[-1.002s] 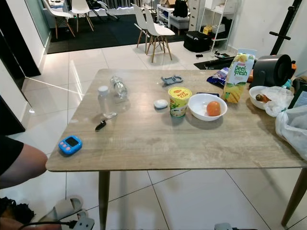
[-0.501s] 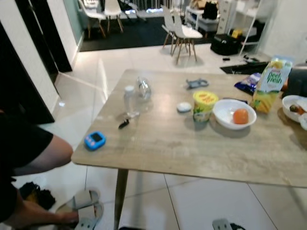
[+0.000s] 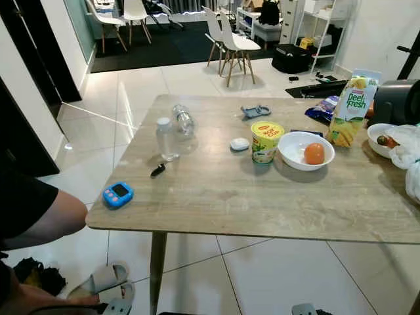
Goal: Restocking fridge
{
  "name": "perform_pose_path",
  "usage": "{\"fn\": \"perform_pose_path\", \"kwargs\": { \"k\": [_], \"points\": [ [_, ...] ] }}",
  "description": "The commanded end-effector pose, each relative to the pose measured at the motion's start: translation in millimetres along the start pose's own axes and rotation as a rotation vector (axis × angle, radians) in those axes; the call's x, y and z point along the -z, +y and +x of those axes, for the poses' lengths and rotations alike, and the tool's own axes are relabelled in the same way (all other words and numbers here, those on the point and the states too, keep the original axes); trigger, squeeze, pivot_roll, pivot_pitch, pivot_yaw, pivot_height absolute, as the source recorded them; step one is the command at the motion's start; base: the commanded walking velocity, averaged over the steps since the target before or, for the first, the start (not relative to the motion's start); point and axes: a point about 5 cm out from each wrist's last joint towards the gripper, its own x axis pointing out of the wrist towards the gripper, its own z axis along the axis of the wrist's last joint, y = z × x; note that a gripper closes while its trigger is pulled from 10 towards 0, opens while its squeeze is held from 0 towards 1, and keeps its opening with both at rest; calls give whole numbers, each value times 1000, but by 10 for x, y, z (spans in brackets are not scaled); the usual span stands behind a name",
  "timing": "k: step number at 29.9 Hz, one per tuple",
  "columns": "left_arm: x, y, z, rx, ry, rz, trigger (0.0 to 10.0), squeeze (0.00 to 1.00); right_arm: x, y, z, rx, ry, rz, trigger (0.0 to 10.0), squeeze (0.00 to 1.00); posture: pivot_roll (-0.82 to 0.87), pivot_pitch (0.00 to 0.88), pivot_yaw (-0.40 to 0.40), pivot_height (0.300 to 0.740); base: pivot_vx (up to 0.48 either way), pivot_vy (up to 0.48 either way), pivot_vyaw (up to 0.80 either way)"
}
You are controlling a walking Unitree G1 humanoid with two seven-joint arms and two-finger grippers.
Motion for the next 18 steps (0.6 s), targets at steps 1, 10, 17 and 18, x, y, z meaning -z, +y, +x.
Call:
{"fn": "perform_pose_path", "kwargs": {
  "k": [1, 10, 17, 18],
  "points": [
    [29, 0, -2, -10, 10, -6, 10000, 0, 12, -22, -3, 4, 6, 13, 10000, 0, 66, 0, -1, 740, 0, 0, 0],
    [29, 8, -3, -14, 7, -13, 10000, 0, 20, -14, -3, 3, 7, 17, 10000, 0, 65, 0, 4, 740, 0, 0, 0],
    [31, 12, -4, -9, 5, -10, 10000, 0, 37, -2, -3, 1, 11, 19, 10000, 0, 65, 0, 4, 740, 0, 0, 0],
    [29, 10, -4, -5, 4, -8, 10000, 0, 40, 0, -4, 1, 12, 19, 10000, 0, 65, 0, 4, 740, 0, 0, 0]
  ]
}}
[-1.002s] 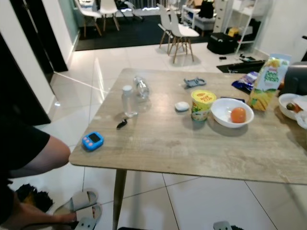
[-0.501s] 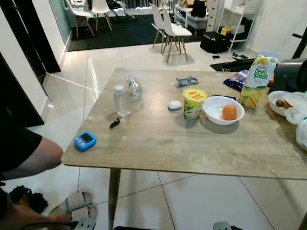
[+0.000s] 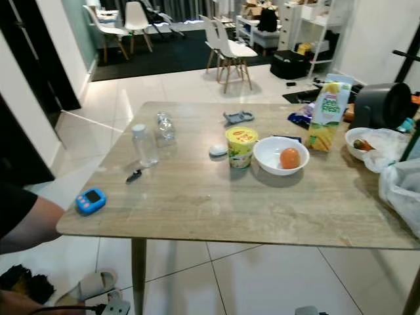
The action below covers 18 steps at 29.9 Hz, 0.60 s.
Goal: Restocking fridge
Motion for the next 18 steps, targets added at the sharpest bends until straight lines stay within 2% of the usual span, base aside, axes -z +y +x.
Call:
{"fn": "perform_pose_path", "kwargs": {
  "k": [1, 7, 18],
  "points": [
    [34, -1, -4, 19, 9, 13, 10000, 0, -15, 31, 4, -6, -3, 13, 10000, 0, 65, 0, 4, 740, 0, -469, 0],
    [25, -3, -2, 8, 8, 9, 10000, 0, -12, 27, 4, -5, -2, 14, 10000, 0, 65, 0, 4, 740, 0, -444, 0],
    [19, -15, -1, 8, 4, 2, 10000, 0, 4, 26, 3, 0, 2, 7, 10000, 0, 66, 0, 3, 740, 0, 0, 0]
  ]
}}
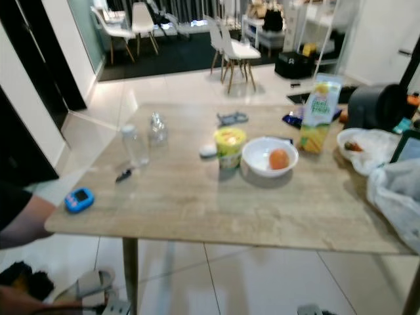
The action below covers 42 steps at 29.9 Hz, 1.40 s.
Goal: Restocking fridge
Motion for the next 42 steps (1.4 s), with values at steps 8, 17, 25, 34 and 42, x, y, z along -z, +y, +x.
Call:
{"fn": "perform_pose_path", "kwargs": {
  "k": [8, 17, 25, 34, 42],
  "points": [
    [23, -22, -1, 16, 4, 10, 10000, 0, 13, 17, 1, 8, 2, 11, 10000, 0, 66, 0, 0, 740, 0, 0, 0],
    [10, -12, -1, 14, -1, 15, 10000, 0, -24, -208, -19, 140, -15, 186, 10000, 0, 66, 0, 1, 740, 0, 0, 0],
    [3, -2, -1, 9, -3, 12, 10000, 0, 12, -508, -78, 296, -19, 316, 10000, 1000, 72, 0, 1, 740, 0, 0, 0],
    [15, 5, -3, 9, 0, 7, 10000, 0, 19, -763, -147, 408, -47, 436, 10000, 1000, 70, 0, 2, 740, 0, 0, 0],
    [5, 21, -3, -3, -2, 12, 10000, 0, -20, -519, -79, 325, -24, 307, 10000, 1000, 75, 0, 0, 740, 0, 0, 0]
  ]
}}
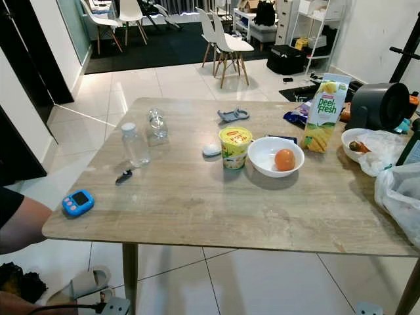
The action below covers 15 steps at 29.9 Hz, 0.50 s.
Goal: Restocking fridge
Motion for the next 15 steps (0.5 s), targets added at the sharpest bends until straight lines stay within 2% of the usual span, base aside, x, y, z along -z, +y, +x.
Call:
{"fn": "perform_pose_path", "kwargs": {
  "k": [1, 4, 6, 7, 15],
  "points": [
    [26, 20, -4, -9, 10, 11, 10000, 0, 23, 136, -15, -43, 7, -48, 10000, 1000, 75, 0, 0, 740, 0, 0, 0],
    [19, 28, -4, -19, 11, 21, 10000, 0, 52, 260, -34, -81, 14, -94, 10000, 1000, 75, 0, 2, 740, 0, 0, 0],
    [19, 28, -4, -19, 11, 21, 10000, 0, 52, 260, -34, -81, 14, -94, 10000, 1000, 75, 0, 2, 740, 0, 0, 0],
    [17, 33, -4, -23, 11, 22, 10000, 1000, 85, 353, -52, -122, 25, -133, 10000, 0, 73, 0, 7, 740, 0, 0, 0],
    [27, 41, -6, -26, 14, 17, 10000, 1000, 126, 411, -66, -152, 37, -184, 10000, 0, 74, 0, 7, 740, 0, 0, 0]
  ]
}}
